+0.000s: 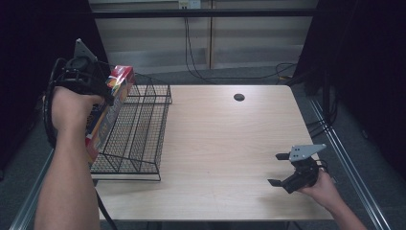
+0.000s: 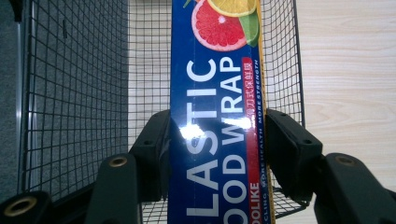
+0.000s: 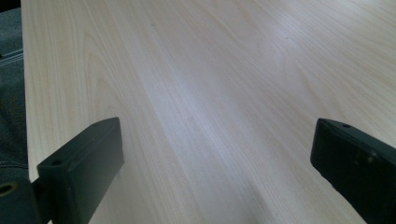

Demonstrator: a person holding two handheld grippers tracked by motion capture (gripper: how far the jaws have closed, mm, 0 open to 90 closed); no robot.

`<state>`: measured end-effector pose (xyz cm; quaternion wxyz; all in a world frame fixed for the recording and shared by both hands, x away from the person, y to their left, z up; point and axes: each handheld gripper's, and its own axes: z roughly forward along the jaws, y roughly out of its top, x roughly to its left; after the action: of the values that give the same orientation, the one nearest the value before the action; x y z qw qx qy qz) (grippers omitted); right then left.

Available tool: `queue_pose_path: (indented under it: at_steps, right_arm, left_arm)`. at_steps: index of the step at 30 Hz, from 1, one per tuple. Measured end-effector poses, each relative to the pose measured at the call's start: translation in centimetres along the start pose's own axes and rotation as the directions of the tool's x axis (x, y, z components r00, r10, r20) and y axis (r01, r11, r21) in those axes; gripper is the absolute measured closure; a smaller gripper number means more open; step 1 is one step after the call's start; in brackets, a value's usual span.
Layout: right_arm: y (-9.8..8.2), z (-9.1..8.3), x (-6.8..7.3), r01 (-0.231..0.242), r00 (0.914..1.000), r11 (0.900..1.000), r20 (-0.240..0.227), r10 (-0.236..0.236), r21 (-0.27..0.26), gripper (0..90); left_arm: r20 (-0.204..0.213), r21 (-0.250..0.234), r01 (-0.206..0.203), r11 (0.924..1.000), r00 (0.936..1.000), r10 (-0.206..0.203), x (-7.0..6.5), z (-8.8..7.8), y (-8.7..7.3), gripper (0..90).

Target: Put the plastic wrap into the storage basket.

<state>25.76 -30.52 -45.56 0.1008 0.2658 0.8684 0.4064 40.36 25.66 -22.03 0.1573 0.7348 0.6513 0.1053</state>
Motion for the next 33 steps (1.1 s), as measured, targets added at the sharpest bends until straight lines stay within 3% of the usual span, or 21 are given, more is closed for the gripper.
queue_pose_path:
  at_steps: [18, 33]
  right_arm:
    - [0.0, 0.0, 0.0, -0.001, 1.0, 1.0, 0.002, 0.001, -0.002, 2.5]
    - [0.0, 0.0, 0.0, -0.009, 0.9999, 1.0, -0.005, 0.009, -0.002, 2.7]
  left_arm:
    - [-0.019, 0.005, 0.062, 0.9981, 0.9979, -0.062, 1.6, 0.4, -0.8, 45.4]
    - [-0.028, 0.01, 0.074, 0.9972, 0.9969, -0.073, 2.4, 1.5, -1.3, 45.0]
